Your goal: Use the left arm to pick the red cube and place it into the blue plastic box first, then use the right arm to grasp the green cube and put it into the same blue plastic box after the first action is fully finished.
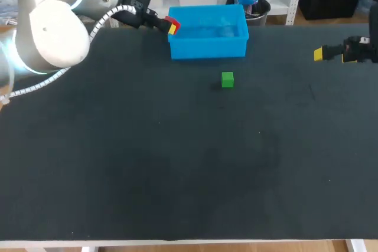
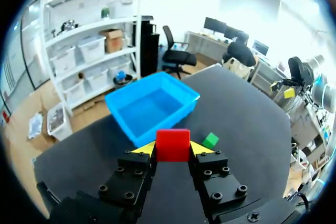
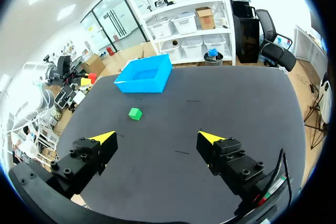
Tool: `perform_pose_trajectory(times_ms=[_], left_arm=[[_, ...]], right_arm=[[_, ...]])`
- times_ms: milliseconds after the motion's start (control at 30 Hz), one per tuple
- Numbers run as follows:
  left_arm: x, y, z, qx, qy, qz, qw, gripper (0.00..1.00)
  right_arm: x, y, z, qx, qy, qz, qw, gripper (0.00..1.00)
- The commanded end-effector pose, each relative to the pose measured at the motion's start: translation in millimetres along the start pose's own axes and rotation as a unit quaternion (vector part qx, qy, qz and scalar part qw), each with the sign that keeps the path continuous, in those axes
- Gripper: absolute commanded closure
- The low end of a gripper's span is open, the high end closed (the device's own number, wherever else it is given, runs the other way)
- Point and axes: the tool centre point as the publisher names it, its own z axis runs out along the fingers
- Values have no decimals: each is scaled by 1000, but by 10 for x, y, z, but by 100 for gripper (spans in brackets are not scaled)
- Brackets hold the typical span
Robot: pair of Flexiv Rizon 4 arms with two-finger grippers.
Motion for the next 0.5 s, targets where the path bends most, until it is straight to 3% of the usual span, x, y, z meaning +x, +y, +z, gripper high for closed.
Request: perform_pose_trajectory(times_ms=[33,500], left_arm=[[-101,98,191,7,2,0,1000,100],[-284,291,606,18,5,-2,1000,100]], right_arm=[[-1,0,2,1,0,0,1000,0],[-1,0,2,1,0,0,1000,0]])
